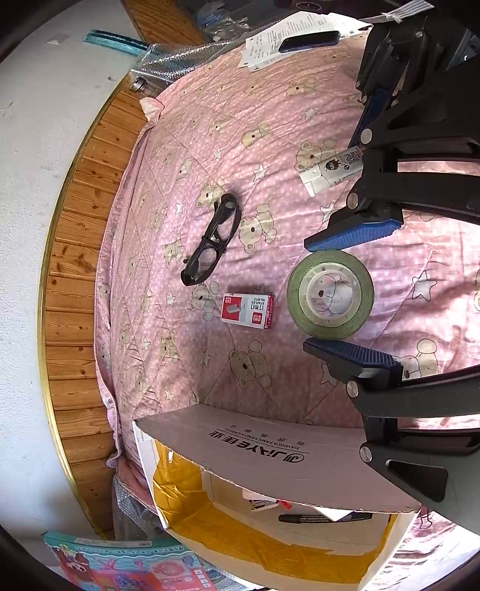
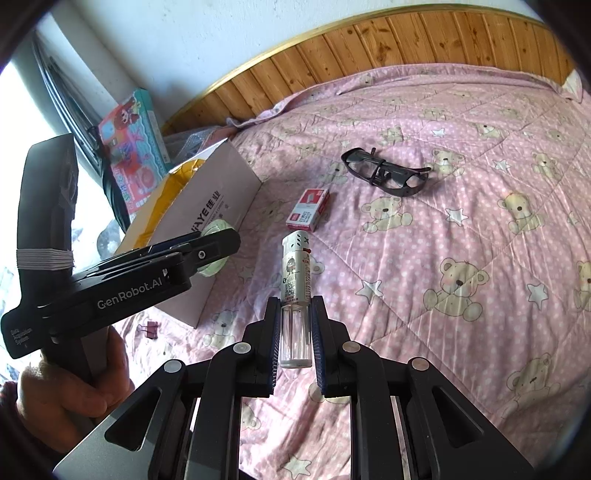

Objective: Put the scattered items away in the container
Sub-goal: 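Carry the tape roll and clear tube over the cardboard box with both tools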

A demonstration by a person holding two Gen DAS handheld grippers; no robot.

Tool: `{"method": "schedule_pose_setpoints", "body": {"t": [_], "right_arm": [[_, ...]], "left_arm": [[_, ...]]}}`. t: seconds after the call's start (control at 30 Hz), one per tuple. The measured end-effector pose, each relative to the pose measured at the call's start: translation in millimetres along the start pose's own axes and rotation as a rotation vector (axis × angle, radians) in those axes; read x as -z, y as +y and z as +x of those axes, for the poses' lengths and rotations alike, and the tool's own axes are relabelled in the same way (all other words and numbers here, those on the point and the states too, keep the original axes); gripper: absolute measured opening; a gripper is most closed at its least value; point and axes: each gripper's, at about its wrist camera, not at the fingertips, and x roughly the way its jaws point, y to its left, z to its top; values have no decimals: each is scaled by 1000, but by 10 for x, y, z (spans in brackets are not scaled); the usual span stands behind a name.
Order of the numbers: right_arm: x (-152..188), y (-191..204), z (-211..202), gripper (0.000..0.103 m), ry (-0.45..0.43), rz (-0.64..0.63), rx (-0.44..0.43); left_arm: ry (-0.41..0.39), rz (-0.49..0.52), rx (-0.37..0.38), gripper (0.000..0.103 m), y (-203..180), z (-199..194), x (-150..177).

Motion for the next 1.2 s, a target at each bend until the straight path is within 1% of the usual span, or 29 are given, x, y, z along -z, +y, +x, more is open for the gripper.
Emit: {"method": "schedule_pose_setpoints", "body": {"t": [0.3, 0.6, 0.83, 1.2], "right_arm": [[41, 93, -255, 16, -30, -19, -12], [39, 293, -369, 16, -50, -46, -51], [20, 537, -398, 16, -57, -76, -69], [-28, 942, -277, 16, -42, -122, -74]], "left_arm": [[-35, 3, 9, 49, -98, -249, 48], [-72, -4, 1, 49, -76, -507, 83], [-111, -23, 1, 49, 74, -731, 68], [-158, -73, 29, 49, 454, -969, 80]]}}
